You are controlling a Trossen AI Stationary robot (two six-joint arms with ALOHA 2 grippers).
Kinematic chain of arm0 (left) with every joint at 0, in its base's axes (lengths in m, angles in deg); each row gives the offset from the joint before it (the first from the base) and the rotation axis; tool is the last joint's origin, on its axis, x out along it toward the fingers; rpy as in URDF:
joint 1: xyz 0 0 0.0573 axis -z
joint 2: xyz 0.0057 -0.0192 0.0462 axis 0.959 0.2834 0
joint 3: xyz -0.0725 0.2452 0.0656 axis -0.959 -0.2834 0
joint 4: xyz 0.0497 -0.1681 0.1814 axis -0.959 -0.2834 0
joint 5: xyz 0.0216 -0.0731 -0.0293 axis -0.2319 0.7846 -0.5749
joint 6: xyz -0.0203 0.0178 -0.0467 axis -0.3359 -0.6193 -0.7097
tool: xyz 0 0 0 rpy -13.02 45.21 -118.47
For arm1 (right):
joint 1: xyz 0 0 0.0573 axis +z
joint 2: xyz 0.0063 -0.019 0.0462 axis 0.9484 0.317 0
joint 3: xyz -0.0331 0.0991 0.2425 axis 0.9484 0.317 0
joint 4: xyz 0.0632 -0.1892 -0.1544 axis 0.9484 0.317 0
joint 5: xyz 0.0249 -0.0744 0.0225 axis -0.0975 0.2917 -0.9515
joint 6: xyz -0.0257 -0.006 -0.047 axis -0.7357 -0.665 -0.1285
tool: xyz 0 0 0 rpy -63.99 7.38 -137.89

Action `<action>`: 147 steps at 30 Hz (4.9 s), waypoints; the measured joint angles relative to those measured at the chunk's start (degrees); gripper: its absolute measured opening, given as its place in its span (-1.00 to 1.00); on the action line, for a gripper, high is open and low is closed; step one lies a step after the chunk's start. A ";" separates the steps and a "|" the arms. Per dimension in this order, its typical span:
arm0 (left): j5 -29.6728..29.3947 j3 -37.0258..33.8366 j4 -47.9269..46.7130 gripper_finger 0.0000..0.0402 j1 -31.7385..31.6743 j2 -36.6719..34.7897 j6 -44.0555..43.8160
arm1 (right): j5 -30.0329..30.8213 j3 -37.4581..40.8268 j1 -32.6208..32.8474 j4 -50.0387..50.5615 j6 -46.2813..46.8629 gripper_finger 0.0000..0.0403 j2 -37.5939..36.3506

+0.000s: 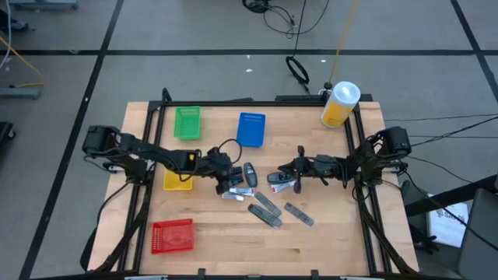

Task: Pick & Place Travel size toiletries
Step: Put the blue shaving cream in the yellow basket, then put the white toothpaste in the blue basket

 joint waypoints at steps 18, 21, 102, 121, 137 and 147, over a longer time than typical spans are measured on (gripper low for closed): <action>-1.10 -0.48 4.93 -0.07 -3.09 9.67 1.84 | -0.20 0.11 0.00 3.41 2.74 -0.98 -0.01; -0.93 -0.48 4.88 -0.07 -3.40 9.69 1.44 | -0.19 0.11 0.00 3.37 2.74 -0.98 -0.01; -16.92 5.29 -44.03 -0.07 14.60 -33.32 -46.22 | 3.04 0.13 -0.01 4.61 1.67 -0.98 -0.01; -1.01 -1.42 12.55 -0.04 13.76 0.27 1.22 | 3.02 0.11 -0.02 4.63 1.70 -0.98 -0.01; -0.45 -1.31 7.23 -0.12 15.81 6.76 -2.04 | 3.01 0.11 -0.01 4.61 1.70 -0.98 -0.01; -2.38 -1.04 7.43 -0.64 15.81 9.12 -3.59 | 2.99 0.11 0.00 4.55 1.70 -0.98 -0.03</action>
